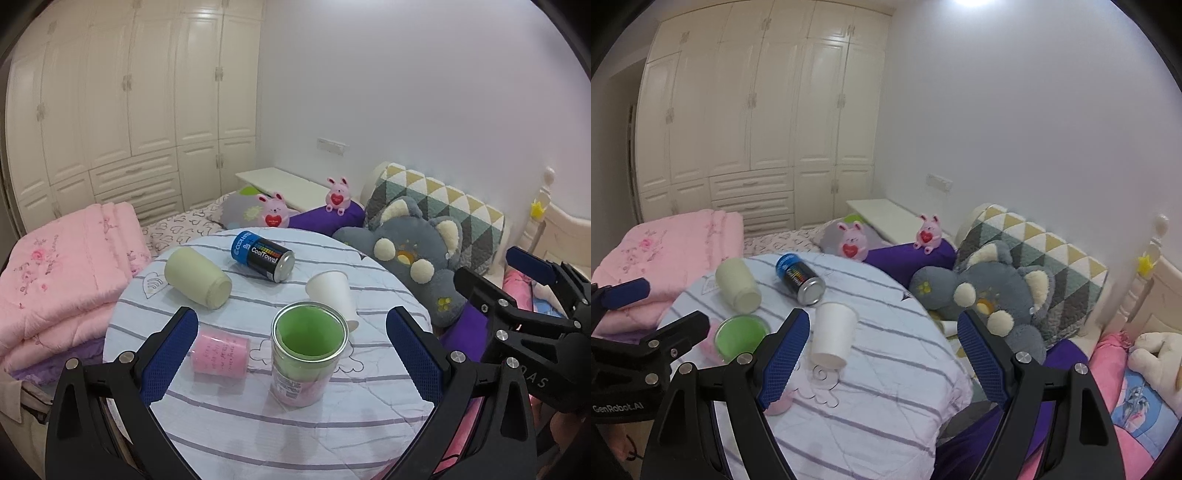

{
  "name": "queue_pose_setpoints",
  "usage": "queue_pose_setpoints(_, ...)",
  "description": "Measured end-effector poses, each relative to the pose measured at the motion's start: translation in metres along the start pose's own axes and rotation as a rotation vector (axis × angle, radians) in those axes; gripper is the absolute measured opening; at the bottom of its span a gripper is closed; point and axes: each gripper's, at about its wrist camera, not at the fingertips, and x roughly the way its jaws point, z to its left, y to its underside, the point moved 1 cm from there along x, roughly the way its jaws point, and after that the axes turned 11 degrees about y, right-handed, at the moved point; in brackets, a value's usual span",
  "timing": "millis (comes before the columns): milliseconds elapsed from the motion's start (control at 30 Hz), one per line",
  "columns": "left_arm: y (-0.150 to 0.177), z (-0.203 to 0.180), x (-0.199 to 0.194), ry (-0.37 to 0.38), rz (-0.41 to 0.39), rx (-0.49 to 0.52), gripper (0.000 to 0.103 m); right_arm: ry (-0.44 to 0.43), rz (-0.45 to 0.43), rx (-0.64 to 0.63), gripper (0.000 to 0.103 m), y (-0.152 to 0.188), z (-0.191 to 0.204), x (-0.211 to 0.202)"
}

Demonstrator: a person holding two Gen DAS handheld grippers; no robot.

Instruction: Flip cup upright

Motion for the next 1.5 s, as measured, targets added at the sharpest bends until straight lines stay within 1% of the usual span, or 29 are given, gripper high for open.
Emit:
queue_pose_setpoints(300,0.003,-0.001,-0.002,-0.001,0.014,0.004,0.103,-0.034,0.020,-0.008,0.084,0.001,0.002,0.001)
queue_pose_setpoints(567,0.003,0.000,-0.007,-0.011,0.015,0.014,0.103,-0.102,0.017,-0.010,0.084,-0.002,0.005,0.000)
queue_pose_setpoints(667,0.002,0.000,-0.007,-0.011,0.018,0.015,0.103,-0.127,0.043,-0.008,0.084,-0.002,0.005,0.004)
queue_pose_setpoints(900,0.001,-0.003,-0.003,0.000,0.030,0.023,0.103,-0.127,0.113,0.002,0.084,0.002,0.003,0.012)
queue_pose_setpoints(1133,0.000,-0.005,-0.004,-0.005,0.034,0.028,0.103,-0.181,0.164,0.018,0.084,0.005,0.001,0.021)
queue_pose_setpoints(1300,0.003,-0.002,-0.004,-0.026,0.048,0.034,0.103,-0.199,0.188,0.010,0.084,0.007,0.007,0.026)
queue_pose_setpoints(1500,0.011,0.012,-0.008,-0.059,0.068,0.013,0.103,-0.243,0.221,-0.014,0.084,0.011,0.024,0.030)
